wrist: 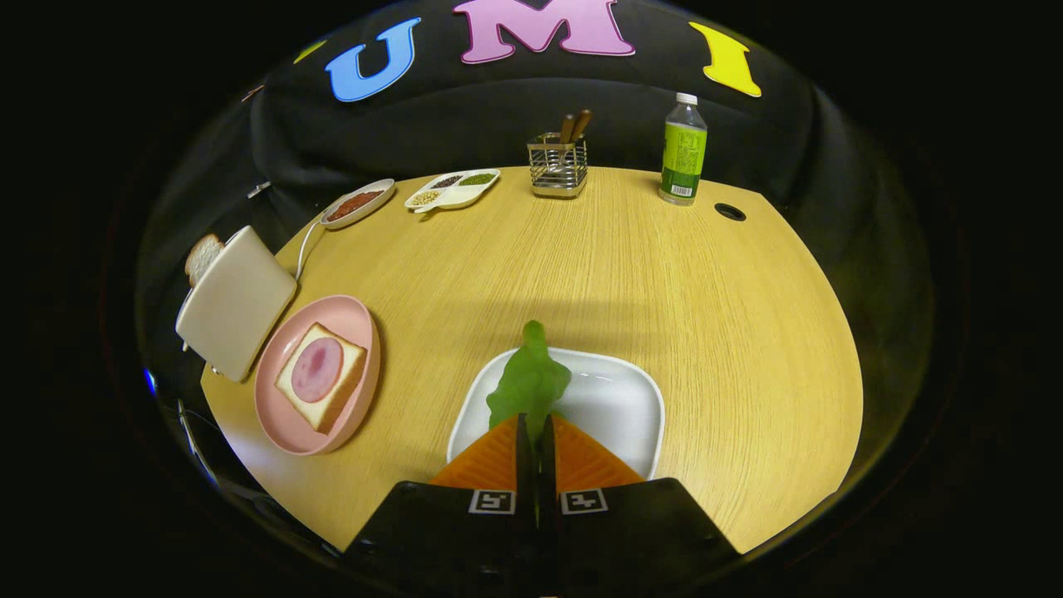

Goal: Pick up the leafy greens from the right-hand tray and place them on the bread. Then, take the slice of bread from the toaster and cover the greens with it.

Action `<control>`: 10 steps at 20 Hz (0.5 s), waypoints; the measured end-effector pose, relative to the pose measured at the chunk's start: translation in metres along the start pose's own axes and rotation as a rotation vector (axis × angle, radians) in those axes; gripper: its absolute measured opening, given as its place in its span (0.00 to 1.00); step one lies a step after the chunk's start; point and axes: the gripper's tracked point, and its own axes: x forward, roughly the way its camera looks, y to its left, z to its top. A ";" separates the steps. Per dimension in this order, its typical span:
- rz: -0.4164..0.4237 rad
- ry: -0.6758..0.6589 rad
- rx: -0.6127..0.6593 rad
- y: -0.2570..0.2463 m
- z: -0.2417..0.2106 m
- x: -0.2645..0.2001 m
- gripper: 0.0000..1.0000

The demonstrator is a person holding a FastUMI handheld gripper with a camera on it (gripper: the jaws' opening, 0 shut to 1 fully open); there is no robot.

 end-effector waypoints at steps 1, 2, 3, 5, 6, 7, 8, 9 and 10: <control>-0.007 -0.005 -0.005 0.002 0.006 -0.005 0.05; -0.014 -0.011 -0.012 0.004 0.012 -0.011 0.05; -0.020 -0.021 -0.023 0.006 0.019 -0.018 0.05; -0.013 -0.032 -0.029 0.015 0.031 -0.030 0.05; -0.011 -0.038 -0.028 0.021 0.037 -0.036 0.05; -0.007 -0.045 -0.026 0.027 0.042 -0.042 0.05; -0.004 -0.052 -0.025 0.034 0.047 -0.047 0.05; -0.004 -0.058 -0.025 0.042 0.051 -0.052 0.05; -0.003 -0.067 -0.026 0.050 0.055 -0.055 0.05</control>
